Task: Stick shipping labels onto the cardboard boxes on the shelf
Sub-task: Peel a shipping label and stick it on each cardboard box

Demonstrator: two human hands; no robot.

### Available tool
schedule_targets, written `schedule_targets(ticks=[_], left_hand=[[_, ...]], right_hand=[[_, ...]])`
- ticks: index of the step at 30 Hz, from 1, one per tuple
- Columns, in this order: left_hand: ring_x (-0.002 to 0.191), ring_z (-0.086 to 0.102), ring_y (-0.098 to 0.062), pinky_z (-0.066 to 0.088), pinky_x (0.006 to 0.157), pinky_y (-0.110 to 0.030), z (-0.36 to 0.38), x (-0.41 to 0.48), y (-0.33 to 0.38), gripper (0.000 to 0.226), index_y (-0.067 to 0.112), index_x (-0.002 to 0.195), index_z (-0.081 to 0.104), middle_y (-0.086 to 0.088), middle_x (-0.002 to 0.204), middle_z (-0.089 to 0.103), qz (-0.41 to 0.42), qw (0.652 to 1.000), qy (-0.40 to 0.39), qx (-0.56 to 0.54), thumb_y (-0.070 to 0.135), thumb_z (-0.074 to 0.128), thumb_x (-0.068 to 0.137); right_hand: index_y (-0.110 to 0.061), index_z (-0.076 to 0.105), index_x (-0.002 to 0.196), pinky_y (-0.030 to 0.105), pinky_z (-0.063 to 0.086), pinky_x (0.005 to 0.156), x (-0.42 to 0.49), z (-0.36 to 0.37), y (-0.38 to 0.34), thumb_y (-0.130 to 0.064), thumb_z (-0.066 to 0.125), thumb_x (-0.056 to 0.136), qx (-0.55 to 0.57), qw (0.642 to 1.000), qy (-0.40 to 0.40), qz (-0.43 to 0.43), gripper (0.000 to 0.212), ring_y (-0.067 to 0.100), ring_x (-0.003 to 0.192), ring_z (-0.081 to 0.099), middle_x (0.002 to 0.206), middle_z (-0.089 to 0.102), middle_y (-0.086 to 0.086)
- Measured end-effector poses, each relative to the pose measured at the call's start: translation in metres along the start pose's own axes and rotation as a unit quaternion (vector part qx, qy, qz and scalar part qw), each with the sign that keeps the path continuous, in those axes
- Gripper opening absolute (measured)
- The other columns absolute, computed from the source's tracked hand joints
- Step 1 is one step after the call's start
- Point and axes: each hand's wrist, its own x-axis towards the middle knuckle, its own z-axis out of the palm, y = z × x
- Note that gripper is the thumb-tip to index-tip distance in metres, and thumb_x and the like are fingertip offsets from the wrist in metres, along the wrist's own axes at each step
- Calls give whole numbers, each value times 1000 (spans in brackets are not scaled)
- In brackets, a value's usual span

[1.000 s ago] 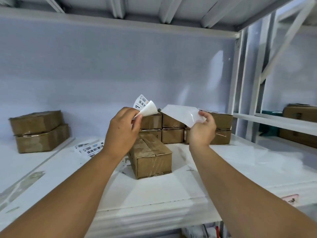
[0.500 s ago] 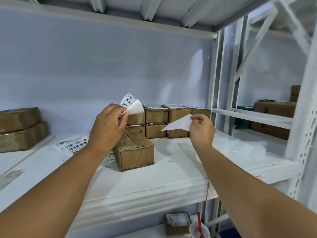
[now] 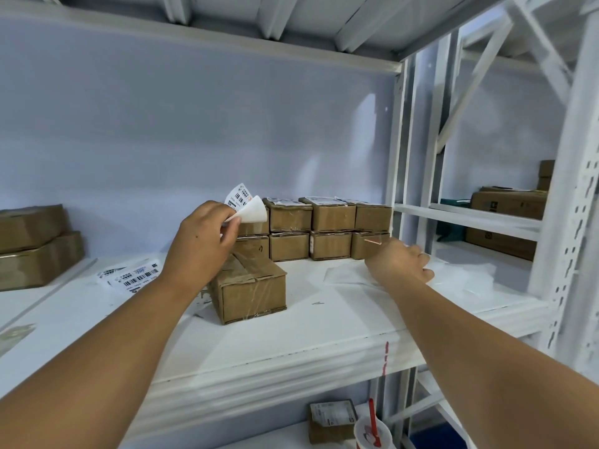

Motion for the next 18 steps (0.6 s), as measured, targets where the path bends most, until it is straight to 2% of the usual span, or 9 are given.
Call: schedule_targets(ticks=[2, 4, 6, 8, 10, 12, 13, 16, 18], left_hand=[[86, 60, -28, 48, 71, -31, 0, 0, 0, 15, 2, 94, 66, -14, 99, 64, 4, 1000, -2, 2, 12, 56, 92], [86, 60, -28, 49, 71, -32, 0, -1, 0, 15, 2, 95, 66, -14, 99, 64, 7, 1000, -2, 4, 12, 56, 92], [87, 60, -27, 48, 71, -32, 0, 0, 1, 15, 1, 96, 66, -14, 100, 64, 2, 1000, -3, 4, 12, 56, 92], [89, 60, -27, 49, 71, -31, -1, 0, 1, 16, 2, 97, 66, -14, 100, 64, 3, 1000, -4, 3, 13, 56, 92], [89, 61, -27, 50, 72, -32, -1, 1, 2, 15, 2, 97, 66, -13, 99, 64, 10, 1000, -1, 0, 12, 57, 92], [89, 61, -27, 51, 73, -33, -2, 1, 2, 13, 2, 96, 67, -13, 98, 64, 10, 1000, 2, -5, 11, 59, 91], [89, 61, -26, 52, 73, -32, -2, 1, 2, 12, 3, 95, 67, -12, 99, 63, 9, 1000, 2, -7, 11, 59, 90], [87, 61, -23, 50, 73, -29, -1, 1, 1, 9, 4, 93, 67, -10, 97, 63, 13, 1000, 3, -8, 10, 62, 88], [85, 59, -20, 47, 75, -25, 0, 1, 1, 7, 7, 92, 66, -6, 97, 62, 13, 1000, -3, -16, 10, 63, 86]], right_hand=[[-18, 51, 121, 45, 25, 104, -2, 3, 0, -18, 52, 85, -34, 999, 21, 8, 37, 35, 128, 25, 136, 29, 17], [-20, 55, 117, 46, 22, 104, -4, 6, -4, -14, 51, 84, -43, 997, 55, -19, 34, 35, 128, 23, 135, 29, 16], [-22, 61, 109, 46, 23, 103, -5, 9, -11, -12, 48, 86, -18, 991, 93, -92, 28, 34, 127, 28, 130, 39, 12], [-21, 65, 98, 41, 36, 99, -9, 10, -21, -12, 47, 89, 49, 976, 97, -189, 23, 31, 117, 44, 116, 56, 8], [-18, 66, 90, 30, 49, 81, -17, 11, -36, -10, 46, 89, 164, 953, 36, -253, 21, 25, 94, 60, 98, 66, 3], [-20, 64, 84, 19, 46, 60, -28, 11, -57, -10, 49, 90, 280, 921, -54, -265, 19, 20, 76, 63, 84, 66, -3], [-24, 62, 81, 19, 43, 56, -32, 13, -68, -12, 50, 90, 332, 903, -96, -257, 19, 20, 73, 64, 81, 67, -3], [-24, 55, 89, 24, 47, 59, -42, 20, -98, -28, 51, 97, 477, 824, -238, -192, 10, 18, 66, 61, 84, 65, 3], [-20, 50, 104, 27, 52, 62, -43, 26, -112, -35, 51, 97, 542, 770, -305, -140, 16, 18, 68, 61, 89, 64, 8]])
